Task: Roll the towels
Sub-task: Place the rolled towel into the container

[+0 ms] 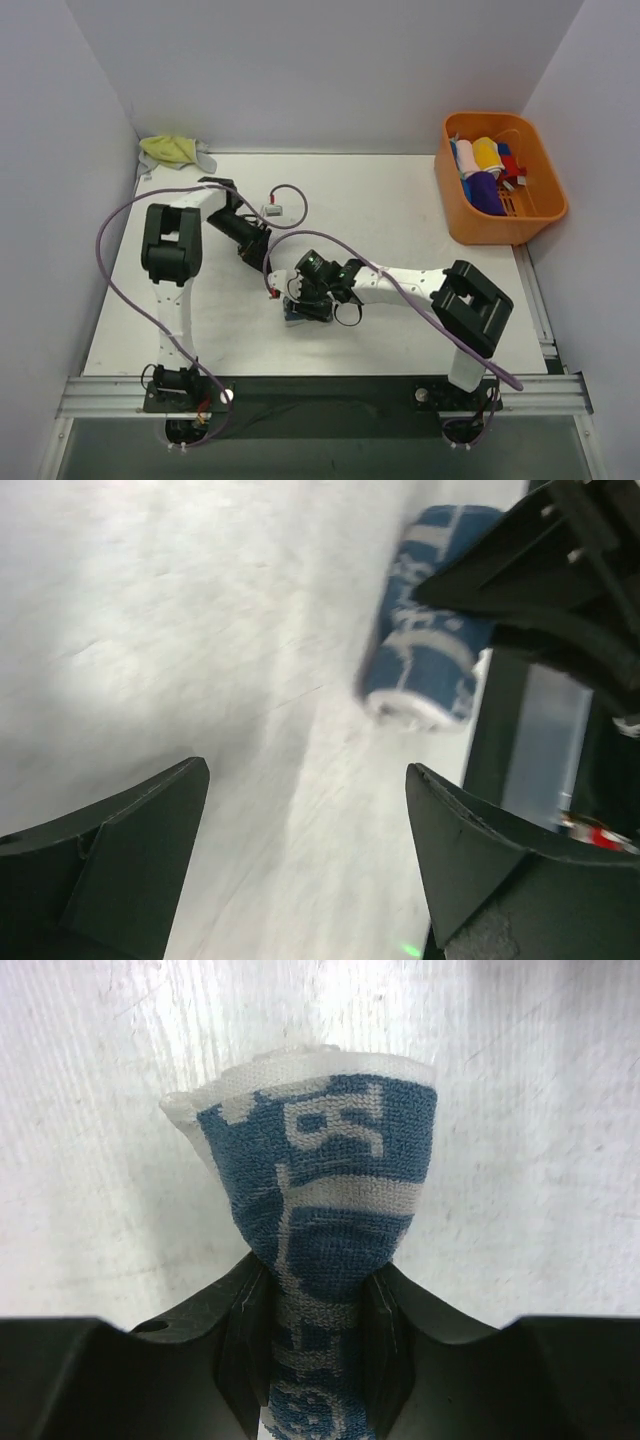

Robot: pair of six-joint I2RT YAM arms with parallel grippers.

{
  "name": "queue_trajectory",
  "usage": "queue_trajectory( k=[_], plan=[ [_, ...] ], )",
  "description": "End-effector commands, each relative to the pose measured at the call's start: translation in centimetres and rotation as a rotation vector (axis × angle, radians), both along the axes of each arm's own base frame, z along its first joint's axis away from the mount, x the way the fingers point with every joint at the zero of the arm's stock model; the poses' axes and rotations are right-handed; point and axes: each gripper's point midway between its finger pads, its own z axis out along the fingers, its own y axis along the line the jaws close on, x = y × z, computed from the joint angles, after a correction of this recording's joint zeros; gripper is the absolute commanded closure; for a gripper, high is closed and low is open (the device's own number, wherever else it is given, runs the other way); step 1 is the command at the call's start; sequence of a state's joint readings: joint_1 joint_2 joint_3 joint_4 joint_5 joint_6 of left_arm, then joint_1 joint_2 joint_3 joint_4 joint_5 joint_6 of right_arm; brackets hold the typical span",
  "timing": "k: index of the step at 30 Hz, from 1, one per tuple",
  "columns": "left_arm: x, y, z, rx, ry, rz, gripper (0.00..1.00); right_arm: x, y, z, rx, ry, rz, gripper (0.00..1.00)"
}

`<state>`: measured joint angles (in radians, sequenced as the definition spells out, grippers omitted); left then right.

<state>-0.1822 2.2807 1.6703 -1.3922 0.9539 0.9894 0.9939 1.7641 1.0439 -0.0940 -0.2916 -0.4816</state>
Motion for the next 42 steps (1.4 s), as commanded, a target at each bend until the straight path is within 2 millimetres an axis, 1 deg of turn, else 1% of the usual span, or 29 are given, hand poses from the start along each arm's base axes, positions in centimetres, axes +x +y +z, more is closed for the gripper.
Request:
queue_trajectory(
  k=[1,2,3,4,5,6,8,9,11,12,14,15,17,18,19,21,22,25,26,28,29,31,32,33,36,38,40,41,42],
  plan=[
    [4.3,2.2,3.2,0.051,-0.27,0.058,0.09,-4.2,-5.7,-1.8,-0.156,0.246,-0.106,1.0],
    [4.4,2.6,3.6,0.068,-0.272,0.091,0.09,-3.9,-5.8,-1.4,-0.141,0.25,-0.13,1.0],
    [5.3,3.0,5.3,0.069,-0.351,0.12,0.03,-3.5,-5.7,-0.7,-0.115,0.254,-0.145,1.0],
    [5.7,3.5,6.0,0.079,-0.383,0.148,0.03,-3.2,-5.8,-0.3,-0.102,0.255,-0.162,1.0],
    [6.7,4.7,6.0,0.134,-0.412,0.217,0.03,-2.4,-6.1,0.3,-0.081,0.254,-0.193,1.0],
    [7.1,5.3,8.1,0.156,-0.482,0.258,0.03,-2.0,-6.0,1.5,-0.049,0.245,-0.211,1.0],
    [7.4,6.4,9.8,0.212,-0.54,0.313,0.03,-1.1,-6.4,3.0,-0.01,0.237,-0.249,1.0],
    [7.1,6.9,12.1,0.224,-0.608,0.337,0.03,-0.2,-6.6,4.6,0.04,0.227,-0.282,1.0],
    [6.8,7.3,14.3,0.239,-0.67,0.371,0.03,0.9,-7.2,6.7,0.09,0.213,-0.323,1.0],
    [6.4,7.6,16.3,0.246,-0.735,0.388,0.03,2.0,-8.1,8.5,0.134,0.189,-0.364,1.0],
    [6.3,7.8,18.3,0.248,-0.791,0.424,0.03,2.8,-9.2,10.2,0.173,0.173,-0.401,1.0],
    [5.8,7.9,19.4,0.243,-0.82,0.437,0.03,4.1,-10.5,12.1,0.214,0.136,-0.449,1.0],
    [5.4,7.8,20.2,0.233,-0.814,0.47,0.03,5.2,-11.9,14.0,0.255,0.102,-0.484,1.0],
    [5.1,7.7,20.7,0.223,-0.814,0.488,0.03,5.9,-12.8,15.7,0.291,0.063,-0.503,1.0],
    [4.9,7.5,20.7,0.216,-0.803,0.499,0.03,7.3,-14.7,16.6,0.306,0.026,-0.556,1.0],
    [5.0,7.1,21.3,0.196,-0.809,0.528,0.03,8.8,-16.8,18.5,0.334,-0.038,-0.603,1.0],
    [5.0,6.6,21.5,0.176,-0.817,0.522,0.03,10.6,-19.2,20.2,0.358,-0.092,-0.678,1.0],
    [6.1,6.0,21.9,0.137,-0.896,0.536,0.03,13.1,-22.8,22.9,0.417,-0.143,-0.794,1.0],
    [6.8,5.5,21.5,0.132,-0.937,0.532,0.03,14.5,-25.7,24.9,0.447,-0.192,-0.875,1.0],
    [7.2,5.1,21.8,0.13,-1.002,0.527,0.03,16.0,-28.0,25.6,0.469,-0.198,-0.949,1.0],
    [7.9,4.5,22.3,0.126,-1.064,0.517,0.03,17.0,-30.8,27.5,0.484,-0.256,-1.014,1.0],
    [7.9,4.2,21.6,0.129,-1.109,0.486,0.03,18.8,-33.4,27.7,0.487,-0.255,-1.086,1.0],
    [8.1,3.7,21.8,0.121,-1.144,0.473,0.03,19.7,-35.8,29.3,0.498,-0.3,-1.137,1.0],
    [7.9,3.5,21.1,0.123,-1.151,0.458,0.03,20.9,-37.0,28.6,0.495,-0.276,-1.175,1.0],
    [8.6,3.3,20.6,0.143,-1.225,0.442,0.03,23.2,-40.7,28.8,0.483,-0.279,-1.253,1.0],
    [9.7,3.5,20.8,0.161,-1.239,0.502,0.03,24.3,-42.5,28.8,0.458,-0.294,-1.299,1.0],
    [10.8,4.3,19.8,0.212,-1.204,0.56,0.03,25.9,-44.6,28.4,0.417,-0.314,-1.349,1.0],
    [11.2,4.5,19.5,0.226,-1.193,0.575,0.03,26.4,-45.2,28.2,0.405,-0.317,-1.357,1.0],
    [11.7,4.6,18.8,0.242,-1.172,0.59,0.03,27.1,-46.1,26.9,0.379,-0.302,-1.374,1.0]
  ],
)
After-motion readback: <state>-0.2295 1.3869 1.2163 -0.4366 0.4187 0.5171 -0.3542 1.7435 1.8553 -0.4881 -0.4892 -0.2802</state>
